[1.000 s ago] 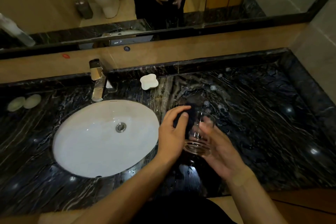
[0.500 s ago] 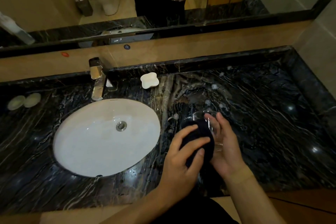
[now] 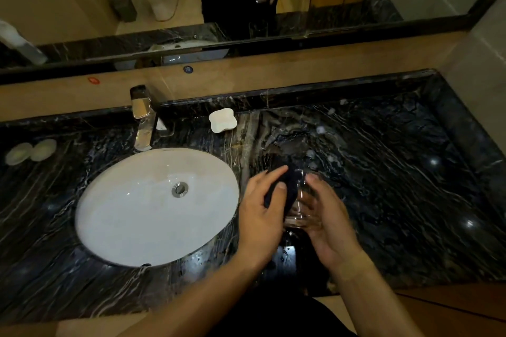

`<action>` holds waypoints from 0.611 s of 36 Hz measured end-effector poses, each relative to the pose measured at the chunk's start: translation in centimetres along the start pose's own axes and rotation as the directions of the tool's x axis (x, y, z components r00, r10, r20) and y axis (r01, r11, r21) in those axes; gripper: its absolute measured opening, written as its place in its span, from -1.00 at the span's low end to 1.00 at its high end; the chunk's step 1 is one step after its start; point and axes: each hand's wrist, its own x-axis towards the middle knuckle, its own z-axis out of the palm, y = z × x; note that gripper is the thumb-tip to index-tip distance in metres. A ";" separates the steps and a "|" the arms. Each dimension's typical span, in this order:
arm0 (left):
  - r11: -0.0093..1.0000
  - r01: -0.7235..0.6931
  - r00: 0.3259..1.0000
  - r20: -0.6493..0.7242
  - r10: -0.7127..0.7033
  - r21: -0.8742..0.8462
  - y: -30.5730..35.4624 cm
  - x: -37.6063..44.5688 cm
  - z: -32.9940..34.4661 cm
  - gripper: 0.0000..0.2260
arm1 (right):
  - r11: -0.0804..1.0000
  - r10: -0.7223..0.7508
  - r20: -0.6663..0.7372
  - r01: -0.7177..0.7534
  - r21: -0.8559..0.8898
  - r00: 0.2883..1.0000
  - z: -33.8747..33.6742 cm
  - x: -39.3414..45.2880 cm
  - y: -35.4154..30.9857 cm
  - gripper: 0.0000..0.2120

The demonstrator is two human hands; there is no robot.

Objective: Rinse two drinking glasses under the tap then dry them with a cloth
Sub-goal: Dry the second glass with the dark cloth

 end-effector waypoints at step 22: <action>0.997 -0.071 0.995 -0.076 0.072 0.010 0.9 0.5 -0.1 -0.75 | 0.982 0.168 0.130 -0.178 0.068 0.977 0.3 -0.6 -0.8 -0.29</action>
